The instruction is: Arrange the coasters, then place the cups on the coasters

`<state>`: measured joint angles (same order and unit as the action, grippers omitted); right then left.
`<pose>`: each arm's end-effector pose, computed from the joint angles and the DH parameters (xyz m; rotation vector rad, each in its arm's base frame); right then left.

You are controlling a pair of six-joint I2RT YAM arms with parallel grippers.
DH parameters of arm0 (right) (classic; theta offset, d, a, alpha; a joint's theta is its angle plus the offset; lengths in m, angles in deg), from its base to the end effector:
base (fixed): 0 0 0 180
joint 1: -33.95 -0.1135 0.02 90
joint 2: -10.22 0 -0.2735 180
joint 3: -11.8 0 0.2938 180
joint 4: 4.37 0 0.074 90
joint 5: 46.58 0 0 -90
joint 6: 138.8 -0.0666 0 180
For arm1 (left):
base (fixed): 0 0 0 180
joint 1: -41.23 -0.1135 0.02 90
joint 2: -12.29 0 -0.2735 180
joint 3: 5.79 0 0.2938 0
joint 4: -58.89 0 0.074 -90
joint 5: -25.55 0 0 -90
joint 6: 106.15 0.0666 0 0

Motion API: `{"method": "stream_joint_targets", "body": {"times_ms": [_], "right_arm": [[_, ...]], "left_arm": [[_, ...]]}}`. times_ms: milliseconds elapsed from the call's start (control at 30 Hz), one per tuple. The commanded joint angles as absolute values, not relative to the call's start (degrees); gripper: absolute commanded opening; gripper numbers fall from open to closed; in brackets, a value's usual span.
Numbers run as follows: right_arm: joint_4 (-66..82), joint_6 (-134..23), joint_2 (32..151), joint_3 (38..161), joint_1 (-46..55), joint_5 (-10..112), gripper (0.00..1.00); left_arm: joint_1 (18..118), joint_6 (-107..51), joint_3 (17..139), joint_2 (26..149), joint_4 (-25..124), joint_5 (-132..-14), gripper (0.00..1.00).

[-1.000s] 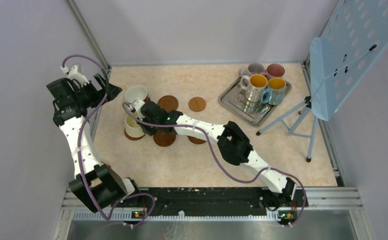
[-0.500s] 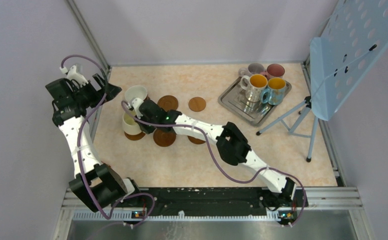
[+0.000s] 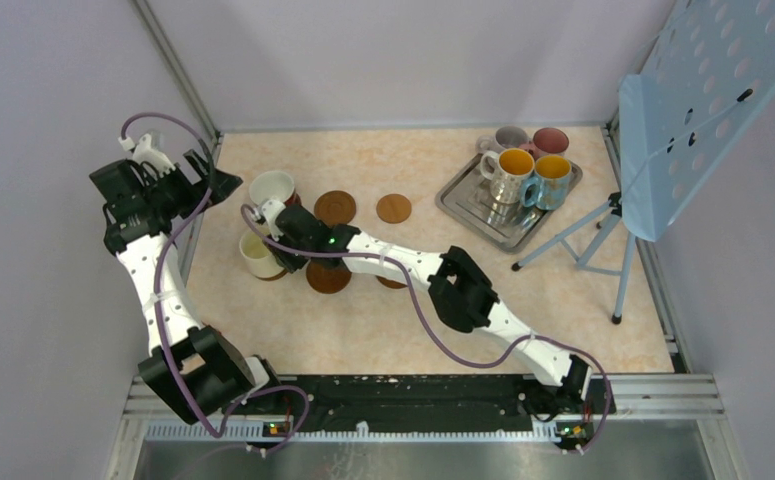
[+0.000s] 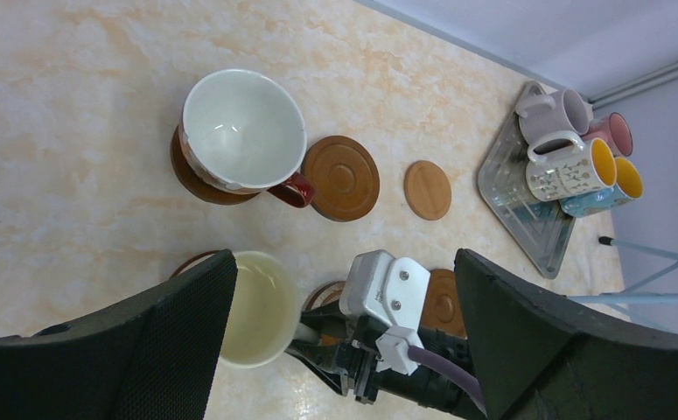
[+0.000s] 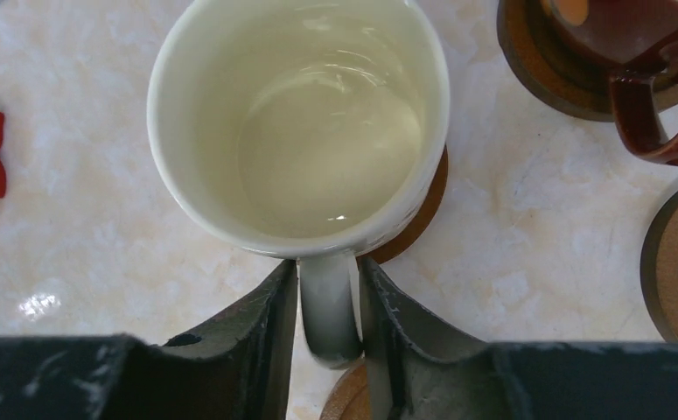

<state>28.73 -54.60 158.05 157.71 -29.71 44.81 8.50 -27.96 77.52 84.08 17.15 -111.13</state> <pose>0.2915 0.5924 0.1686 -1.1118 1.9819 0.6963 0.3003 0.1354 0.3717 -0.2862 1.9520 -0.6127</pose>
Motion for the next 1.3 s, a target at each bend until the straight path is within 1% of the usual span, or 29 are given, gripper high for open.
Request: {"method": "stream_joint_targets", "body": {"times_ms": [0, 67, 233, 833, 933, 1067, 1133, 1267], "right_arm": [[23.5, -56.5, 156.2, 161.9, -30.6, 44.6, 0.36], [23.5, -57.2, 155.9, 161.7, -30.6, 45.0, 0.38], [24.0, -58.0, 154.8, 160.8, -31.1, 45.6, 0.4], [25.3, -60.1, 150.1, 154.7, -31.5, 48.3, 0.41], [25.9, -59.8, 149.1, 154.6, -31.5, 47.2, 0.46], [25.9, -58.5, 146.9, 154.6, -31.1, 45.1, 0.61], [25.8, -58.9, 145.4, 154.5, -30.1, 45.3, 0.66], [27.1, -58.7, 142.2, 153.8, -28.2, 45.4, 0.69]], "left_arm": [[7.6, -26.7, 77.5, 83.7, 19.3, -112.3, 0.99], [7.4, -26.6, 77.5, 83.4, 19.2, -112.6, 0.99], [7.2, -26.1, 76.8, 83.1, 19.0, -112.9, 0.99], [6.6, -25.9, 77.1, 82.1, 18.0, -113.8, 0.99], [6.6, -26.0, 76.7, 81.8, 18.1, -113.9, 0.99], [6.6, -24.4, 77.2, 82.1, 17.6, -114.7, 0.99], [6.6, -22.6, 78.0, 82.5, 16.7, -114.4, 0.99], [6.6, -18.8, 79.2, 84.1, 14.0, -115.8, 0.99]]}}
